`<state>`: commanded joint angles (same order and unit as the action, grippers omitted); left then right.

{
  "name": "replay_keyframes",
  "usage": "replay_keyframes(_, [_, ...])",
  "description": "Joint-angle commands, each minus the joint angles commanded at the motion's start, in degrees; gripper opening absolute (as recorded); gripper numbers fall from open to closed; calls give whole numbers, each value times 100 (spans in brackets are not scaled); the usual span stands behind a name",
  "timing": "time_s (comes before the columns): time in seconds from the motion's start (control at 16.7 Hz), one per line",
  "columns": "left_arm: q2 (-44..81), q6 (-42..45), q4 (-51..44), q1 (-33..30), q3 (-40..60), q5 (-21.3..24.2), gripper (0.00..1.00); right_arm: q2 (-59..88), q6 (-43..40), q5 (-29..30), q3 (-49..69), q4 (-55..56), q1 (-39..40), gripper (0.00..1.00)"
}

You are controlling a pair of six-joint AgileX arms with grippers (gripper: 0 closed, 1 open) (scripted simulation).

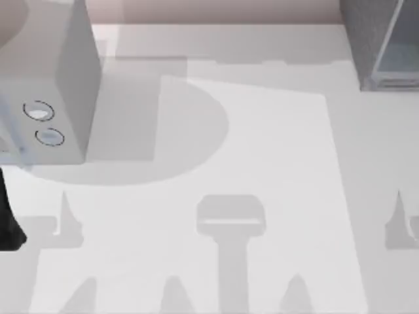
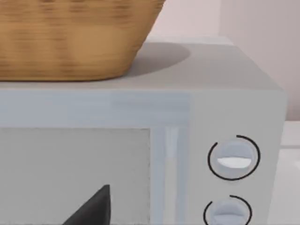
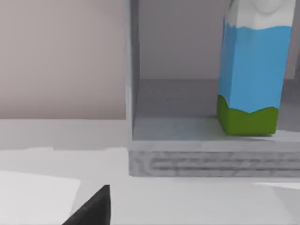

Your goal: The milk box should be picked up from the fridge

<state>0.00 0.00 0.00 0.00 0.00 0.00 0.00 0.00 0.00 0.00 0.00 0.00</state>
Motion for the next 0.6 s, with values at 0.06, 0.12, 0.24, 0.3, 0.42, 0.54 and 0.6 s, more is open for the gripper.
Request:
replay_keyframes(0.06, [0,0,0,0,0,0,100,0,0,0,0,0,0,100])
replay_keyframes(0.12, [0,0,0,0,0,0,100,0,0,0,0,0,0,100])
replay_keyframes(0.24, [0,0,0,0,0,0,100,171,3,-67,30,176,-65,100])
replay_keyframes(0.3, [0,0,0,0,0,0,100,346,6,-132,60,355,-132,100])
replay_keyframes(0.42, [0,0,0,0,0,0,100,873,15,-311,143,888,-321,100])
replay_keyframes(0.54, [0,0,0,0,0,0,100,1631,27,-542,240,1630,-569,100])
replay_keyframes(0.6, [0,0,0,0,0,0,100,2089,34,-673,289,2061,-711,100])
